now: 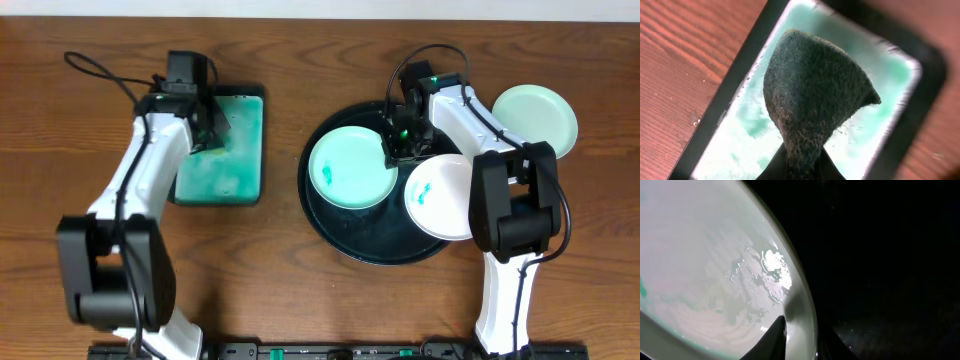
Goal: Clean dirty plates on tray and stack at the side
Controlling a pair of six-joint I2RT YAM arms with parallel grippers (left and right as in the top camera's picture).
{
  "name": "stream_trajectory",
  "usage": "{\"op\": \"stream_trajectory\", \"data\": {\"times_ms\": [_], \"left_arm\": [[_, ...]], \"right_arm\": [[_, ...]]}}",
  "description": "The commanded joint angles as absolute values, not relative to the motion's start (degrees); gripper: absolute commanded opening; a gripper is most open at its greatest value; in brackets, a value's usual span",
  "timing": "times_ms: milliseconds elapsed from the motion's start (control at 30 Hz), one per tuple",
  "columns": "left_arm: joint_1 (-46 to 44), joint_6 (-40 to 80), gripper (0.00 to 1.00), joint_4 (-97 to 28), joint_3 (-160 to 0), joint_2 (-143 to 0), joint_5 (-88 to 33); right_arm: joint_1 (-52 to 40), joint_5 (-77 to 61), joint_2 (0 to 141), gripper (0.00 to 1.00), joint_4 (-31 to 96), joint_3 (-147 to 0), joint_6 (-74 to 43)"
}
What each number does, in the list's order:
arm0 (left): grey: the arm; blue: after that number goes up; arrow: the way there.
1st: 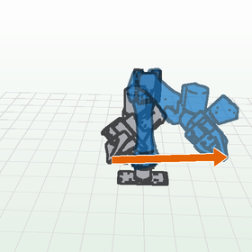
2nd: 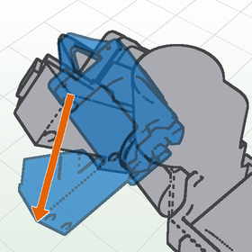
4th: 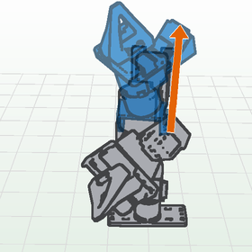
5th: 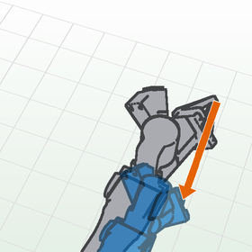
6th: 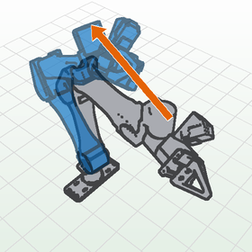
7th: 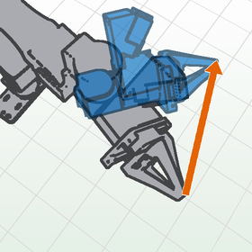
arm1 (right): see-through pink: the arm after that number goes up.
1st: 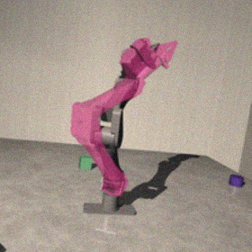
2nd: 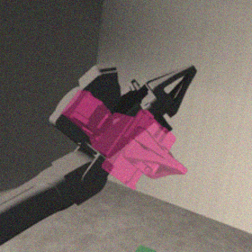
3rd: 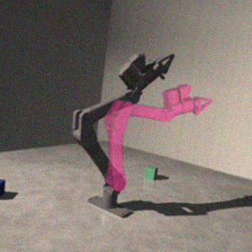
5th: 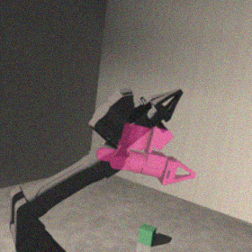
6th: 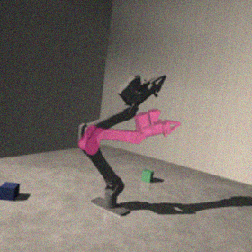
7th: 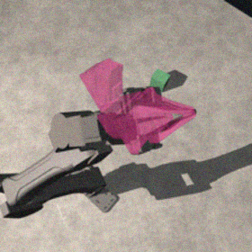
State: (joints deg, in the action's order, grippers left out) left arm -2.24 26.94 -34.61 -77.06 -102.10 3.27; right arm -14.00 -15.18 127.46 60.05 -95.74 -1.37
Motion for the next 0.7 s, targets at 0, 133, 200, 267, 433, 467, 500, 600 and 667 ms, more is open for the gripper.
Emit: {"op": "stream_trajectory", "data": {"times_ms": [0, 133, 200, 267, 433, 467, 500, 600, 667], "left_arm": [[-2.0, 26.4, 0.07, -34.9, -76.8, -101.2, -1.0], [-1.9, 26.4, 0.07, -35.1, -76.8, -102.6, -0.6], [-2.0, 26.4, 0.07, -35.1, -76.8, -103.9, -0.6], [-2.0, 26.3, 0.07, -35.1, -76.8, -105.4, -0.7], [-2.0, 25.9, 0.07, -35.0, -77.1, -105.7, -0.7], [-2.0, 25.5, 0.07, -35.1, -77.5, -104.8, -0.7], [-2.0, 25.3, 0.07, -35.3, -77.8, -104.0, -0.7], [-2.0, 25.3, 0.07, -35.4, -78.5, -99.8, -0.7], [-2.0, 25.3, 0.07, -35.3, -78.5, -96.4, -0.7]], "right_arm": [[-14.3, -15.0, 127.5, 0.19, 59.2, -94.8, -2.7], [-14.3, -15.0, 127.5, 0.19, 56.1, -92.4, -3.9], [-14.3, -15.0, 127.5, 0.17, 54.7, -91.0, -4.3], [-14.3, -15.0, 127.5, 0.14, 54.0, -90.3, -4.7], [-14.3, -15.0, 127.5, 0.02, 53.7, -90.2, -4.7], [-14.3, -15.0, 127.5, 0.01, 53.7, -90.2, -4.7], [-14.3, -15.0, 127.5, 0.01, 53.7, -90.2, -4.7], [-14.3, -15.0, 127.5, 0.01, 53.7, -90.2, -4.7], [-14.3, -15.0, 127.5, 0.02, 53.7, -90.2, -4.7]]}}
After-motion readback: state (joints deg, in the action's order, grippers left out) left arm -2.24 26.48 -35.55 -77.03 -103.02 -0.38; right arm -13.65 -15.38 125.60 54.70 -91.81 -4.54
